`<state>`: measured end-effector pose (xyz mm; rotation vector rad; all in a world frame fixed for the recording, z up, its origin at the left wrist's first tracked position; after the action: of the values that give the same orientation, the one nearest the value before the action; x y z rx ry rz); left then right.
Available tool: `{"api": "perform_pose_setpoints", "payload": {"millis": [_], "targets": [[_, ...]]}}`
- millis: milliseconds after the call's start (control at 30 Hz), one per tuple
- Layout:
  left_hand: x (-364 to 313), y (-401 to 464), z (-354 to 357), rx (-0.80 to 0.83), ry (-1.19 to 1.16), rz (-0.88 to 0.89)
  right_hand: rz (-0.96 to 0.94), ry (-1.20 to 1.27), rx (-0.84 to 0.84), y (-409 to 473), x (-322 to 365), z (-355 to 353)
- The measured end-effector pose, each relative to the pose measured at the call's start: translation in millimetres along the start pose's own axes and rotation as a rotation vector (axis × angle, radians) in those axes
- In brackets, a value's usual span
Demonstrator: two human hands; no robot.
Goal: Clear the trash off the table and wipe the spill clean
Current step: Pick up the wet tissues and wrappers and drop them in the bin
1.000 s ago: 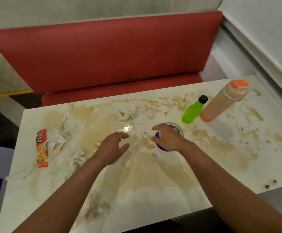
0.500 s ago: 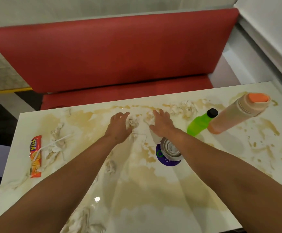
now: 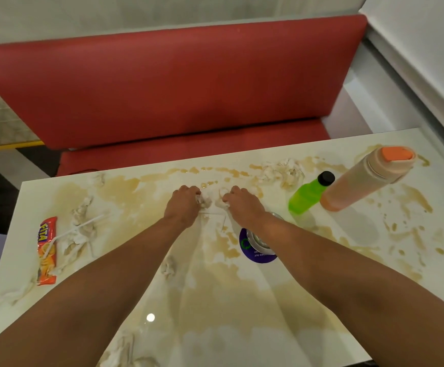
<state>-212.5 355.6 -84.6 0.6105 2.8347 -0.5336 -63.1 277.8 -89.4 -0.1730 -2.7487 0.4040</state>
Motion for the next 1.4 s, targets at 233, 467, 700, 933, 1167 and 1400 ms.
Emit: {"api": "perform_pose_setpoints", "payload": {"millis": [233, 467, 700, 933, 1167, 1400], "targets": [[13, -7, -8, -0.010, -0.037, 0.001, 0.044, 0.240, -0.077, -17, 2, -24], [19, -10, -12, -0.039, -0.053, 0.041, 0.080, 0.441, -0.196, -60, 0, -69], [-12, -9, 0, 0.043, 0.200, 0.192, 0.033, 0.486, -0.231, -126, 8, -80], [-32, -33, -23, -0.098, 0.157, 0.259, 0.120, 0.746, -0.286, -189, 4, -84], [-40, -88, -58, -0.014, -0.441, 0.298, 0.202, 0.854, -0.388, -255, 2, -88], [-34, -150, -86, 0.052, -0.626, 0.233, 0.271, 0.947, -0.445, -324, 12, -74]]}}
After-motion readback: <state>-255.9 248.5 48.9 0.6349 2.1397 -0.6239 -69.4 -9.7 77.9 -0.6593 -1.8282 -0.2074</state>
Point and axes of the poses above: each hand's wrist, its own y-axis towards the middle knuckle, its own z-axis out of the palm, x = y × z, the point moved 9 cm from there along y, towards the middle knuckle, and after that the axes turned 5 degrees about y, right-handed, at the moved point
